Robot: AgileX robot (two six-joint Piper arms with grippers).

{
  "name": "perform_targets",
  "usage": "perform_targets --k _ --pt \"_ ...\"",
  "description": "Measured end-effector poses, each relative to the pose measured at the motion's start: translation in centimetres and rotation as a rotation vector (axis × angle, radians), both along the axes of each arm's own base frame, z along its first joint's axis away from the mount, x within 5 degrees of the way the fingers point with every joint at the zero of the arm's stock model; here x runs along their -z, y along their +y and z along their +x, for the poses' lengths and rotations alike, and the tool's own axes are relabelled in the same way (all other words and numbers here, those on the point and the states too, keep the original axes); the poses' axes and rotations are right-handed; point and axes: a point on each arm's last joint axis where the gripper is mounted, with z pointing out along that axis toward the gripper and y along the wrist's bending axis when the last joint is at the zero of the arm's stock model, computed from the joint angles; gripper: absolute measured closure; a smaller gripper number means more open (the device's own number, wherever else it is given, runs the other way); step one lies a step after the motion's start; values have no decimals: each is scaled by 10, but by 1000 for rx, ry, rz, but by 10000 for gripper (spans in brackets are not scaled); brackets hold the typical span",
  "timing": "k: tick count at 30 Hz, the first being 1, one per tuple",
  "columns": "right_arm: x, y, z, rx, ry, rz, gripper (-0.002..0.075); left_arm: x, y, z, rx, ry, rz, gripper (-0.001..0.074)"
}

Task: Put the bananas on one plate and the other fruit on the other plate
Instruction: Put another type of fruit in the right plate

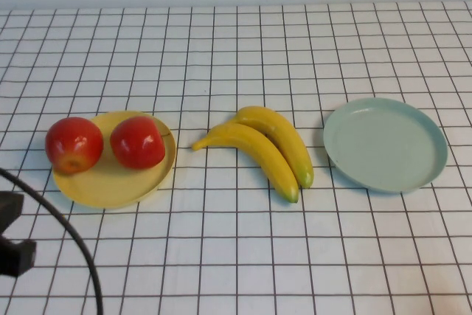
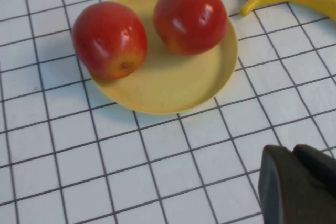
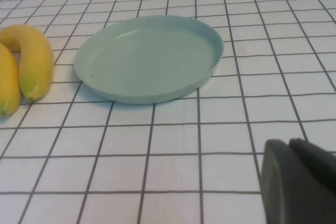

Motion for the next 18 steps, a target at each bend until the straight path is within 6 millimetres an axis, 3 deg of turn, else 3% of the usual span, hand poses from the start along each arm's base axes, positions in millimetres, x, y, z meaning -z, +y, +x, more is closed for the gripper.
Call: perform_targets --k 7,10,18 --pt "0 0 0 0 0 0 741 26 23 -26 -84 -224 -7 735" --pt "0 0 0 0 0 0 741 47 31 -39 -117 -331 -26 735" --pt "0 0 0 0 0 0 741 110 47 -67 -278 -409 -73 735"
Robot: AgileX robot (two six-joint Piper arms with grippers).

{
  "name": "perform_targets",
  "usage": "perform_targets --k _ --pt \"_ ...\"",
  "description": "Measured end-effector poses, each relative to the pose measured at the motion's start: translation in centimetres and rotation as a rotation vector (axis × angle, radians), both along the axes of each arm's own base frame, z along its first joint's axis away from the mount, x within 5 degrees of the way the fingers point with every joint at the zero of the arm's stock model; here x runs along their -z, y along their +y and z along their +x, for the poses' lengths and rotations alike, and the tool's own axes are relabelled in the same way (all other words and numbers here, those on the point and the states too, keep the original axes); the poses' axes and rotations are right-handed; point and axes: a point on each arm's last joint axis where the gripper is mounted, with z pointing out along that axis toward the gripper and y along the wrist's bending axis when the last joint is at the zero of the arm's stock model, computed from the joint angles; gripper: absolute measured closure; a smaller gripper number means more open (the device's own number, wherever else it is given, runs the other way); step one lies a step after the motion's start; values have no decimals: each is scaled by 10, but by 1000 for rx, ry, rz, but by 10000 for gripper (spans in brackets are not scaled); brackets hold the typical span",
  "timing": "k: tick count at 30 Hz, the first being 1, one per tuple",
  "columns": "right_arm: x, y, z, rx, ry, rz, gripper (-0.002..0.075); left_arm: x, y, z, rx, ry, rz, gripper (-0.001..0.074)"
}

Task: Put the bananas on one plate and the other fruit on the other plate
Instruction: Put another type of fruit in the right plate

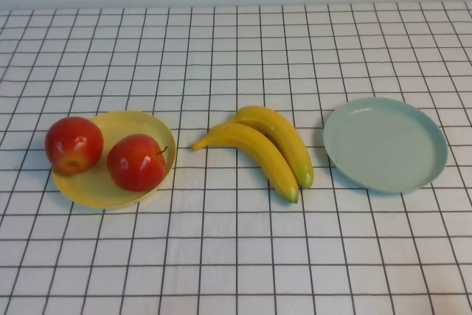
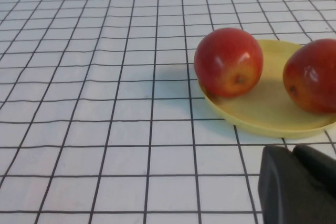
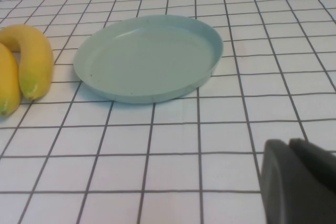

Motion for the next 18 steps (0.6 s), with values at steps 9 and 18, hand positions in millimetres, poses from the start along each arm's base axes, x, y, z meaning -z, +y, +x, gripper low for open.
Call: perform_targets --k 9,18 --pt "0 0 0 0 0 0 741 46 -3 -1 -1 23 -6 735" --pt "0 0 0 0 0 0 741 48 -5 -1 23 29 -36 735"
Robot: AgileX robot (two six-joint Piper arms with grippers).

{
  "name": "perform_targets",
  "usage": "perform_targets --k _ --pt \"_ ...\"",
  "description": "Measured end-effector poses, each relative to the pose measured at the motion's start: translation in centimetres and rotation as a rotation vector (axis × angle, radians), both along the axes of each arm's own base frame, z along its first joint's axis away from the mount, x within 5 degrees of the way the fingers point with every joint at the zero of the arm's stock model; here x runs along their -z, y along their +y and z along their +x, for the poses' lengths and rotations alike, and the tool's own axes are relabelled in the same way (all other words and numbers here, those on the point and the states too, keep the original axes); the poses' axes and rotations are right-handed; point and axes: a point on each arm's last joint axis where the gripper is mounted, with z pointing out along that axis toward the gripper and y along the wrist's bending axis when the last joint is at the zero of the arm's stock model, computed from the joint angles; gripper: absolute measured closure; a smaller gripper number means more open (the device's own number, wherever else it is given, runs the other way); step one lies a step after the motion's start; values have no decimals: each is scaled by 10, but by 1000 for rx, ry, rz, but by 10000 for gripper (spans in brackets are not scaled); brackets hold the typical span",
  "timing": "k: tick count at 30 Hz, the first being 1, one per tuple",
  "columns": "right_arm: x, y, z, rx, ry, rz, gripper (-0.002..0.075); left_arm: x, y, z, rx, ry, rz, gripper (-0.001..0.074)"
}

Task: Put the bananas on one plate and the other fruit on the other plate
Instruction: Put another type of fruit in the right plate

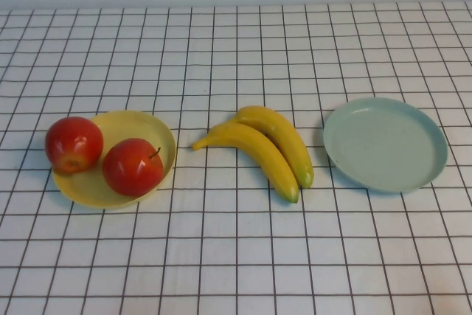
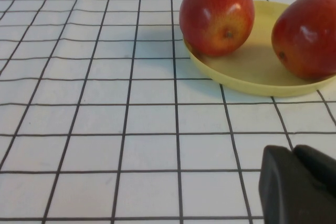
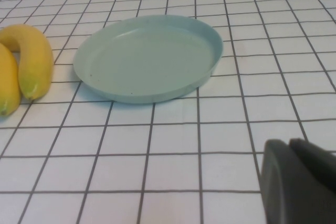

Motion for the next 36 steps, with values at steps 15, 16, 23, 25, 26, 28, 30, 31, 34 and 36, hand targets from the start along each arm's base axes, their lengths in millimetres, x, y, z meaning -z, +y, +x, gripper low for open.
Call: perform_targets --k 15,16,23,25,26,28,30,31,34,36 --pt "0 0 0 0 0 0 741 0 0 0 1 0 0 735" --pt "0 0 0 0 0 0 741 0 0 0 1 0 0 735" --pt "0 0 0 0 0 0 741 0 0 0 1 0 0 735" --pt "0 0 0 0 0 0 741 0 0 0 1 0 0 735" --pt "0 0 0 0 0 0 741 0 0 0 1 0 0 735" --pt "0 0 0 0 0 0 741 0 0 0 1 0 0 735" --pt "0 0 0 0 0 5 741 0 0 0 1 0 0 735" --pt "0 1 0 -1 1 22 741 0 0 0 1 0 0 735" --pt "-2 6 0 1 15 268 741 0 0 0 1 0 0 735" --pt "-6 12 -1 -4 30 532 741 0 0 0 1 0 0 735"
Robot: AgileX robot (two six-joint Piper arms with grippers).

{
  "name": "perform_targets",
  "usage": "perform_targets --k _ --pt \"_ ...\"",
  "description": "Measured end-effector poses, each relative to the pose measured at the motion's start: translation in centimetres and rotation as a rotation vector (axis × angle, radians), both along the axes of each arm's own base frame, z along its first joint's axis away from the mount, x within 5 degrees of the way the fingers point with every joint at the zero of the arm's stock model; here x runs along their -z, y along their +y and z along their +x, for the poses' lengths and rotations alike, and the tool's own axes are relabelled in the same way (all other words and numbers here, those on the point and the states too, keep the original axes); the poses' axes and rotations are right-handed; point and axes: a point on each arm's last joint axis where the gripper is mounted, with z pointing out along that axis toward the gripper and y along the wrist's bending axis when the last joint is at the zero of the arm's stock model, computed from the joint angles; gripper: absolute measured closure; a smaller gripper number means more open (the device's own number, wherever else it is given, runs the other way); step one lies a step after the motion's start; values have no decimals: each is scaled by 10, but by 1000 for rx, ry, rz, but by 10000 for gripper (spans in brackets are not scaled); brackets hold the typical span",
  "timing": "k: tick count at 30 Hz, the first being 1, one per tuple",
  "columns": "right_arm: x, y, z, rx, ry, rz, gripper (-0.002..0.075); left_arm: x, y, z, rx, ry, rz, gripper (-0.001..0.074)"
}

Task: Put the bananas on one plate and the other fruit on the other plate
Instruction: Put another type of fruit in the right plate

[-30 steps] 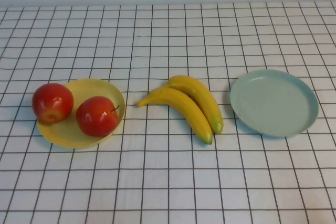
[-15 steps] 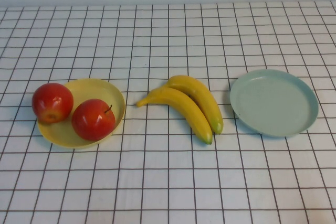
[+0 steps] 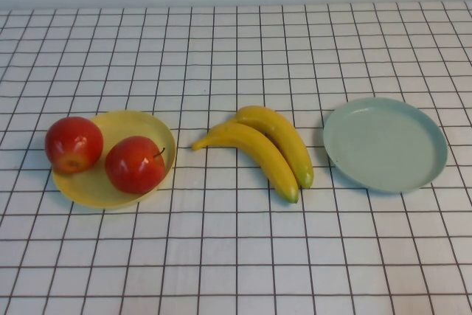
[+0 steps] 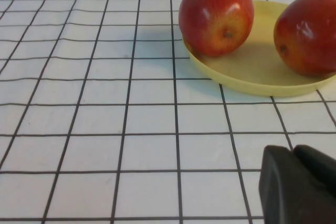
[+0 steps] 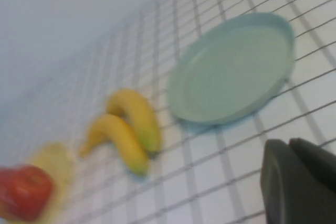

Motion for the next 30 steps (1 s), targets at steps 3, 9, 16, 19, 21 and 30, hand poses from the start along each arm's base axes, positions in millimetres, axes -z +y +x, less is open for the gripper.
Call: perform_targets --k 3,9,16,19,21,30 --pt "-9 4 0 4 -1 340 741 0 0 0 0 0 0 735" --pt "-19 -3 3 100 -60 618 741 0 0 0 0 0 0 735" --pt "-21 -10 4 164 -99 657 741 0 0 0 0 0 0 735" --pt "-22 -11 4 172 -117 611 741 0 0 0 0 0 0 735" --pt "-22 -12 4 177 -134 557 741 0 0 0 0 0 0 735" --pt "-78 -2 -4 18 -336 34 741 0 0 0 0 0 0 735"
